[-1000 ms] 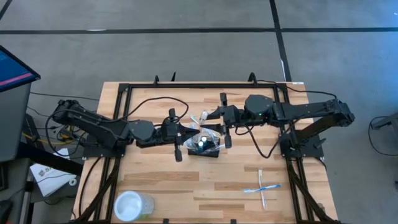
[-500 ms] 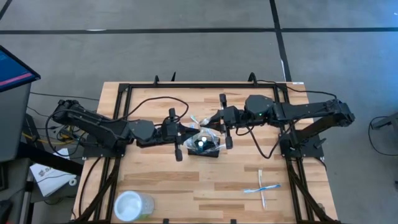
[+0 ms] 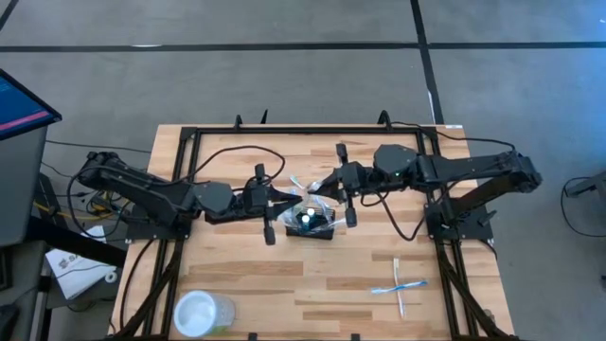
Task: Pick & Place toothbrushing station
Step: Put the left orange toothbrush into the wire organizer
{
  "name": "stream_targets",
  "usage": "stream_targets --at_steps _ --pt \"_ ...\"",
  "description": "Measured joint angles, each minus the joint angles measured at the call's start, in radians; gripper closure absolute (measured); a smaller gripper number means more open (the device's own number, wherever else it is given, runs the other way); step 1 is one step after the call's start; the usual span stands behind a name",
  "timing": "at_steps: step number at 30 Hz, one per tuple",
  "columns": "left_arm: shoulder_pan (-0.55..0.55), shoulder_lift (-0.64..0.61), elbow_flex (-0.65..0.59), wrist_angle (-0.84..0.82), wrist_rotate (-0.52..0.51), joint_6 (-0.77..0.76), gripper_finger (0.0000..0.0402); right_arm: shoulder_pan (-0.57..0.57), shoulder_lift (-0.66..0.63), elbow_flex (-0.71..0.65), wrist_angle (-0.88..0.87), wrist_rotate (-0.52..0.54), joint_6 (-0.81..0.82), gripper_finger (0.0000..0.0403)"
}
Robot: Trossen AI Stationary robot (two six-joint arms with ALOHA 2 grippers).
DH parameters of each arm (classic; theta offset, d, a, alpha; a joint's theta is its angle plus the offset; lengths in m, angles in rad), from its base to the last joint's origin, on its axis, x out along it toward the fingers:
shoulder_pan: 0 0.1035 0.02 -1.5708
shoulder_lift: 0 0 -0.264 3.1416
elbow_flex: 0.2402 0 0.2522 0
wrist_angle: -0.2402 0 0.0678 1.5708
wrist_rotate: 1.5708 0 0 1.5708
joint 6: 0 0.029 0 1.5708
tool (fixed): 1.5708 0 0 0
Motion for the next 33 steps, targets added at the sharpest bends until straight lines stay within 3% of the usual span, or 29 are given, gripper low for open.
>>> stream_targets --at_steps 10,24,33 --pt "-0.024 -0.016 0.0 -0.09 -0.043 -0.046 0.0362 0.005 -0.076 -0.016 -0.143 0.035 0.012 0.0402" --pt "-0.051 -0.015 -0.032 -0.123 -0.047 -0.075 0.0372 0.006 -0.254 -0.416 0.16 0.062 0.085 0.0403" --pt "-0.059 -0.028 -0.114 -0.094 -0.045 -0.152 0.0372 0.0 -0.245 -0.526 0.224 0.109 0.097 0.0403"
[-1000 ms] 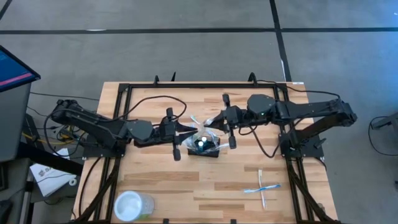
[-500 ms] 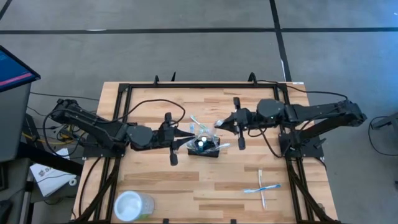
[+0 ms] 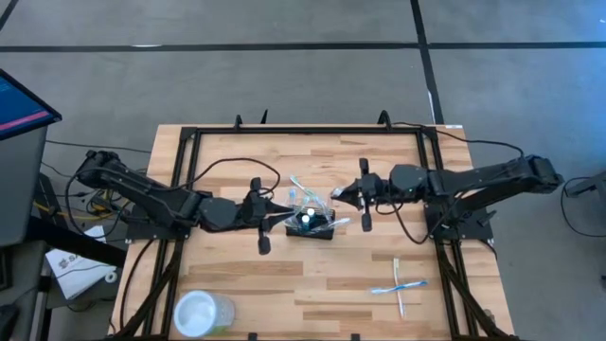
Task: Pick & Place toothbrushing station
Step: Put the left orange toothbrush into the wire organizer
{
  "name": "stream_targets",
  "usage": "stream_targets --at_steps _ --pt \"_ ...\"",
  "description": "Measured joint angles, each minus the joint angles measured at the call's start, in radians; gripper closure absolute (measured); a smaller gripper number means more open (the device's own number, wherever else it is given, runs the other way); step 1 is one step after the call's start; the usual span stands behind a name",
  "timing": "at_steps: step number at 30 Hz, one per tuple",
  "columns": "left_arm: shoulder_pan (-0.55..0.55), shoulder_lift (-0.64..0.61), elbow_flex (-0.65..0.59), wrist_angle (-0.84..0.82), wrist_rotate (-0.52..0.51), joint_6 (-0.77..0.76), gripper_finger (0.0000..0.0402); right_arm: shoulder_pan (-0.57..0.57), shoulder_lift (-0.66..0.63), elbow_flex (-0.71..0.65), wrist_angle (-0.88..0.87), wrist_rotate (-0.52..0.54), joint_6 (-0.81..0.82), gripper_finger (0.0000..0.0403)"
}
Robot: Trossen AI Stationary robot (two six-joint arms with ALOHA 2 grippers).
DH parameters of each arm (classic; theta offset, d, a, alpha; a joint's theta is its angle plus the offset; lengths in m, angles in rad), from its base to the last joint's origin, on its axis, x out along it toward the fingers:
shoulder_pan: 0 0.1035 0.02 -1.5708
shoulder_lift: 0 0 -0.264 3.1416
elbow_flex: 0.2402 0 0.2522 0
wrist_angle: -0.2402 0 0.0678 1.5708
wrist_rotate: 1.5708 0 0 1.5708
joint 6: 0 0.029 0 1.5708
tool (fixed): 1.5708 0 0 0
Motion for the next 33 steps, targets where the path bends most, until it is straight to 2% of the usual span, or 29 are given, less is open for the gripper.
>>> stream_targets --at_steps 9,18,24,29,33 --pt "-0.036 -0.001 -0.035 0.03 0.003 -0.006 0.0372 -0.001 0.0 -0.143 0.143 0.009 0.042 0.0403" --pt "-0.046 -0.001 -0.058 0.048 0.0 -0.009 0.0372 -0.005 0.007 -0.206 0.169 0.053 0.09 0.0403" --pt "-0.046 0.0 -0.058 0.054 -0.002 -0.009 0.0372 -0.006 0.098 -0.209 0.203 0.053 0.102 0.0403" --pt "-0.052 0.0 -0.058 0.058 -0.001 -0.008 0.0372 -0.01 0.203 -0.21 0.307 0.052 0.092 0.0403" --pt "-0.07 0.0 -0.058 0.058 -0.002 -0.009 0.0372 -0.028 0.228 -0.209 0.33 0.048 0.108 0.0403"
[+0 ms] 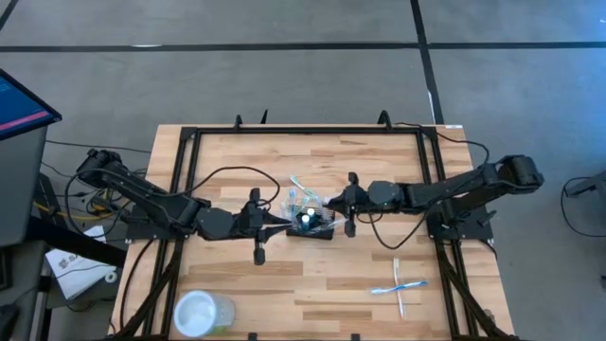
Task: Pick & Place toothbrushing station
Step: Put the left orange toothbrush into the wire organizer
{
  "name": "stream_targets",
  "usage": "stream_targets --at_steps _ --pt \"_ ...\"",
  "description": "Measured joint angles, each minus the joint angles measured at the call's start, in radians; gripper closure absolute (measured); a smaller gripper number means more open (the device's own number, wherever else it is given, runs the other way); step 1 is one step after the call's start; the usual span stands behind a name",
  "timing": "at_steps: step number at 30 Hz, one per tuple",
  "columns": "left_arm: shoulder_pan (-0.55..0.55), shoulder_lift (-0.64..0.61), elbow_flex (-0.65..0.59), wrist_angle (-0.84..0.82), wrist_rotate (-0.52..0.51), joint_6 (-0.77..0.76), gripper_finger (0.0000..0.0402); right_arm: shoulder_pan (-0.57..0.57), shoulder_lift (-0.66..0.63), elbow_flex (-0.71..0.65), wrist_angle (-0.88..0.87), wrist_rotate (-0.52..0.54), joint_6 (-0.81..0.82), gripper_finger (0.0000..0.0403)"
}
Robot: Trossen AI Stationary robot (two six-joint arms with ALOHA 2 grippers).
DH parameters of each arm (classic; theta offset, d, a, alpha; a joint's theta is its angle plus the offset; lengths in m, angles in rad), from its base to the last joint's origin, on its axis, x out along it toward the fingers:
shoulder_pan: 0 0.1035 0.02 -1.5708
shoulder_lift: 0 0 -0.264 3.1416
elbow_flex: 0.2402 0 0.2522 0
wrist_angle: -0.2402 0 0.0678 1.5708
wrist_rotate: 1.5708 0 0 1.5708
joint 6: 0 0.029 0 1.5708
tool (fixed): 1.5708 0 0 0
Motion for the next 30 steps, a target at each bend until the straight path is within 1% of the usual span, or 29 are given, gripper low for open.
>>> stream_targets --at_steps 3,8,15,24,30 --pt "-0.012 0.0 0.0 0.0 0.001 0.0 0.0372 -0.003 0.002 0.001 -0.036 0.0 0.029 0.0403" --pt "-0.026 0.0 0.0 0.0 0.001 0.001 0.0372 0.031 0.033 0.001 -0.023 0.003 0.045 0.0403" --pt "-0.035 0.0 0.0 0.0 0.001 0.001 0.0372 0.055 0.153 0.001 0.097 0.009 0.049 0.0399" --pt "-0.035 0.0 0.0 0.007 0.002 0.0 0.0372 0.031 0.113 0.001 0.053 0.002 0.044 0.0363" --pt "-0.034 0.0 0.0 0.007 0.002 0.0 0.0372 0.03 0.074 0.001 -0.009 0.002 0.026 0.0357"
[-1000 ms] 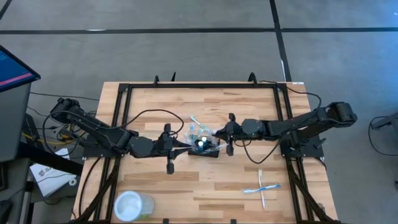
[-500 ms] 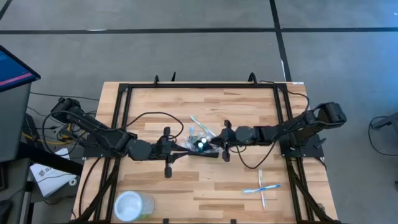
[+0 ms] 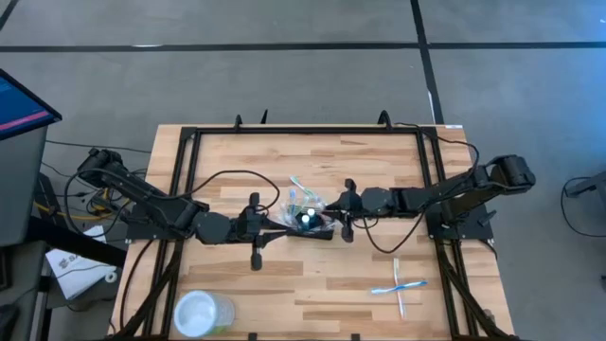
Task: Pick & Place toothbrushing station
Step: Put the left orange toothbrush into the wire organizer
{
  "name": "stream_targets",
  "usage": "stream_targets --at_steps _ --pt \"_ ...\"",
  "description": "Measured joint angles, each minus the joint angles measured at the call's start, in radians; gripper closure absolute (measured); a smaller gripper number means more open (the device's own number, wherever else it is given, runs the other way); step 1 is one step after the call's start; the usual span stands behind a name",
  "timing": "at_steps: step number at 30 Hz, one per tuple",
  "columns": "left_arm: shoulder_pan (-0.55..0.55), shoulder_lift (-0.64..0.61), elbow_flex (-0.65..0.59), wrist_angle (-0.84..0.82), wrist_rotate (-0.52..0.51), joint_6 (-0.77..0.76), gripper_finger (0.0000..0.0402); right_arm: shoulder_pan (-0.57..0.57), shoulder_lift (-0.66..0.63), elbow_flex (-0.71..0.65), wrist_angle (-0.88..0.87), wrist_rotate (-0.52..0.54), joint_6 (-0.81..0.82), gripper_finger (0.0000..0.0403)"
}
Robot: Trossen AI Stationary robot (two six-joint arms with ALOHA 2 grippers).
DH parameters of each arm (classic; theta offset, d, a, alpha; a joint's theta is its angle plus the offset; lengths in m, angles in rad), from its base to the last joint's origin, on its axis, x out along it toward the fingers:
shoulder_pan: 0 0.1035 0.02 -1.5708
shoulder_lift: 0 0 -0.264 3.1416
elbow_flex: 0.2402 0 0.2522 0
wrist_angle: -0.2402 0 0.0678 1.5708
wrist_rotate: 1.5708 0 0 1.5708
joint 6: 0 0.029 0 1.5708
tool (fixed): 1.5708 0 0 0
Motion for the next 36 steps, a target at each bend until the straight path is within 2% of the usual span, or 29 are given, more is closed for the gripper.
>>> stream_targets --at_steps 12,22,26,30,36 --pt "0.0 0.0 0.0 0.001 0.0 -0.004 0.0372 0.013 -0.111 0.0 -0.074 0.0 -0.03 0.0356" --pt "0.0 0.0 0.0 0.002 0.0 -0.007 0.0372 0.047 -0.275 0.0 -0.296 0.002 -0.013 0.0356" --pt "0.0 0.0 0.0 0.002 0.0 -0.008 0.0372 0.064 -0.332 0.0 -0.331 0.002 -0.01 0.0357" --pt "0.0 0.0 0.0 0.003 0.0 -0.008 0.0372 0.073 -0.344 0.0 -0.372 0.002 -0.01 0.036" --pt "0.0 0.0 0.0 0.008 0.0 -0.008 0.0372 0.051 -0.297 0.0 -0.383 0.003 -0.002 0.0356"
